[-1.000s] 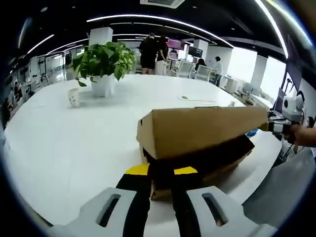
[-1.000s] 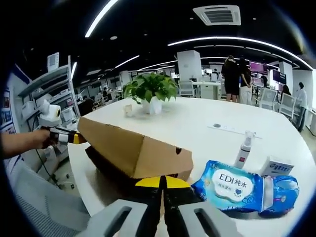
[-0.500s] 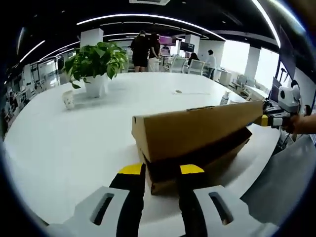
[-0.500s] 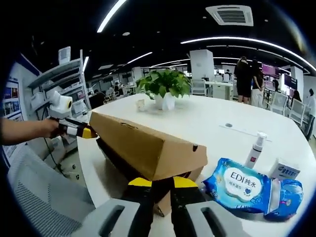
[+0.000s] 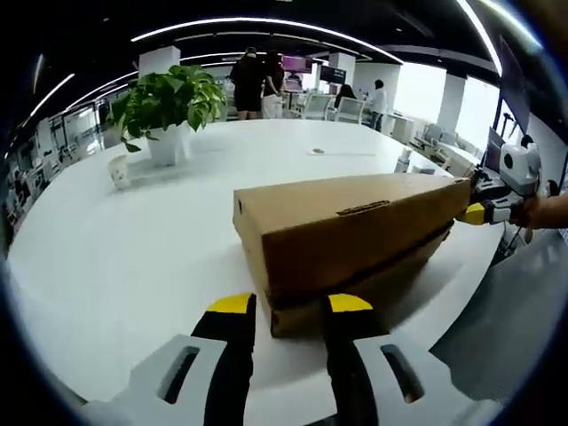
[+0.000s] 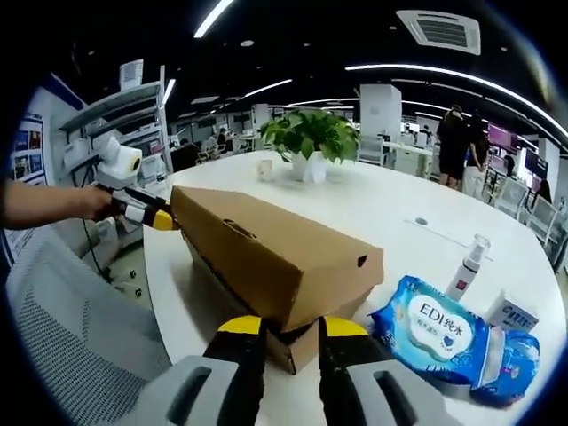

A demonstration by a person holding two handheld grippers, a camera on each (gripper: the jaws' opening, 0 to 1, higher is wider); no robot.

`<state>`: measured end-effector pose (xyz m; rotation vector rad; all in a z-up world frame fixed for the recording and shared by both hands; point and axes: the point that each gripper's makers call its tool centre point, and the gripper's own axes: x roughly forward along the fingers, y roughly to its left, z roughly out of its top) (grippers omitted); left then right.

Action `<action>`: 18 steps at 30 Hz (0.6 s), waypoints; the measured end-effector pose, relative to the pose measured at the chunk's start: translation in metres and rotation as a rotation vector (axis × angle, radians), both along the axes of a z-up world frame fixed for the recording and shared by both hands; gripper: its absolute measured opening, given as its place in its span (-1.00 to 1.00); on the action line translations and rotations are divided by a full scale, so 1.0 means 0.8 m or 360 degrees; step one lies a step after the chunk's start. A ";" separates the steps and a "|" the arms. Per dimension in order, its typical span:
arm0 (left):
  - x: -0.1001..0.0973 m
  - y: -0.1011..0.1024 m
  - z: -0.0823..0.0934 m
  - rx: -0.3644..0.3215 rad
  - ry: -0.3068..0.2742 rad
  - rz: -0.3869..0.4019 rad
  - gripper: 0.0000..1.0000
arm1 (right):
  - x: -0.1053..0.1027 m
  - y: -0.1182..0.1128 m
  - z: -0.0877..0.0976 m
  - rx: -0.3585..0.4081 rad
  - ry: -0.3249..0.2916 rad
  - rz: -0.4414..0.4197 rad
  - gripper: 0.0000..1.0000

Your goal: Operate the shoe box by opening the lid, removing the specified soft item, and placing it in the target area until the item is outside and the box remains undamaged.

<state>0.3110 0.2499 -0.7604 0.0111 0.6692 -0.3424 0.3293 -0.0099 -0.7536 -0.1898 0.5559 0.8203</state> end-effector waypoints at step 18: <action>-0.006 -0.003 -0.028 0.0057 0.0088 -0.0030 -0.43 | -0.006 -0.001 -0.032 -0.0092 0.0065 0.0039 -0.54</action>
